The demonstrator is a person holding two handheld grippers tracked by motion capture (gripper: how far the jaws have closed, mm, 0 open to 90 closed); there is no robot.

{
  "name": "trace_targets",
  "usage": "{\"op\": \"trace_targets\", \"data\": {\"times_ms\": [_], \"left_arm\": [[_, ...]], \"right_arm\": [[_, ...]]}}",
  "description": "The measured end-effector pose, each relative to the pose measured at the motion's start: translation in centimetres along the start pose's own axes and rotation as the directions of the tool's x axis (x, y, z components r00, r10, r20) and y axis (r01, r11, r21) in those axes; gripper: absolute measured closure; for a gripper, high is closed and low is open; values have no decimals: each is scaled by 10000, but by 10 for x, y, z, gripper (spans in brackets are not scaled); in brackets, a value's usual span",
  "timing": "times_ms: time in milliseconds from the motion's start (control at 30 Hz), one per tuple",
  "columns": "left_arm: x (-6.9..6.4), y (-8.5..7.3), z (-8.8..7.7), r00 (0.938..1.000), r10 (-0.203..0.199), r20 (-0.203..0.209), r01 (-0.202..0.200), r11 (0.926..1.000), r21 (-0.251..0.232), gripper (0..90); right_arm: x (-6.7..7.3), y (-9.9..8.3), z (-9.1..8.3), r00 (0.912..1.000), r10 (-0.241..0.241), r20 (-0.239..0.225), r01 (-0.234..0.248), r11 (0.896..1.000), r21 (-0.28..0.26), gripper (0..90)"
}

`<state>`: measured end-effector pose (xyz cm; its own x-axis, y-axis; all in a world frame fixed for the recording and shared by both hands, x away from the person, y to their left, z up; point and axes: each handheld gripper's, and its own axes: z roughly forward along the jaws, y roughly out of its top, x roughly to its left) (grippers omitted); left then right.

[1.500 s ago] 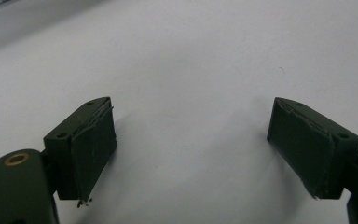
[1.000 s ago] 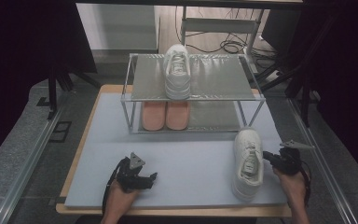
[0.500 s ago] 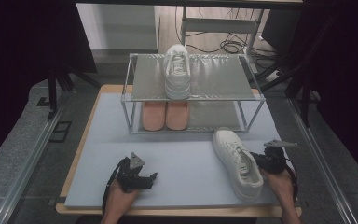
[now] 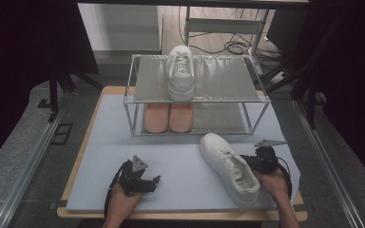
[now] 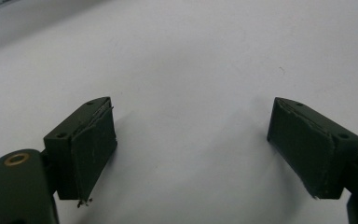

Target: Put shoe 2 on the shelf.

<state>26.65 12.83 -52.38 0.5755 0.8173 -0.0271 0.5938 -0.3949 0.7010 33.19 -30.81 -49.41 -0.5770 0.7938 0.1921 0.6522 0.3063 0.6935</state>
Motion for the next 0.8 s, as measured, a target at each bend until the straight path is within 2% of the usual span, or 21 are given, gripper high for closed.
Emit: {"op": "trace_targets", "data": {"times_ms": [233,500,667,800], "left_arm": [[0,0,0,10000,-8,1,8,10000,-15,152],[0,0,0,10000,-2,1,2,10000,-6,152],[0,0,0,10000,7,-3,-7,10000,-7,153],[0,0,0,10000,8,-2,-8,10000,-10,153]], "right_arm": [[18,12,17,9973,-457,-567,471,9986,232,900],[36,22,31,9917,-834,-978,876,9954,395,900],[36,25,29,9908,-884,-1020,939,9943,500,871],[33,27,20,9918,-983,-815,1028,9933,522,835]]}}
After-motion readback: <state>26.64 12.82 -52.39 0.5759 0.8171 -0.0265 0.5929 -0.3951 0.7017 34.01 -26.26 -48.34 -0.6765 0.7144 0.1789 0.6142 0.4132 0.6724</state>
